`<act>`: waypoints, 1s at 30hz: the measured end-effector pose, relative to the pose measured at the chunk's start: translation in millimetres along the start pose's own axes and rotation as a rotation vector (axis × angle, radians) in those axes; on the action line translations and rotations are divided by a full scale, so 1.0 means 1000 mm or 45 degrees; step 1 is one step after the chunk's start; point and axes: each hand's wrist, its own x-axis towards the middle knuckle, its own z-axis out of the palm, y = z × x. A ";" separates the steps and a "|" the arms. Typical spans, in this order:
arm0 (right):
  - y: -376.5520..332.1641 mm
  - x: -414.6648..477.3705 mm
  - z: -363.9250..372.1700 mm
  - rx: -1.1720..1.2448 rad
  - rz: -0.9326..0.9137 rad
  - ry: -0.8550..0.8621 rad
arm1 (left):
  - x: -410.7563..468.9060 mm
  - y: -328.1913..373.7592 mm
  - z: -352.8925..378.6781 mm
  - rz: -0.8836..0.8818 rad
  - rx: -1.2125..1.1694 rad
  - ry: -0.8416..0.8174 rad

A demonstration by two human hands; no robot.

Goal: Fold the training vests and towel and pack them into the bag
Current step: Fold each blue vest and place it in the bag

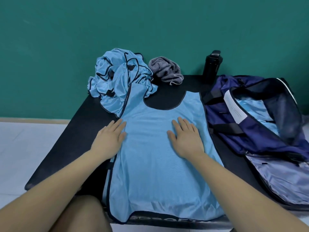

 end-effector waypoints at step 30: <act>0.015 -0.040 -0.006 -0.033 -0.081 0.061 | -0.092 0.022 -0.044 -0.302 -0.277 -0.132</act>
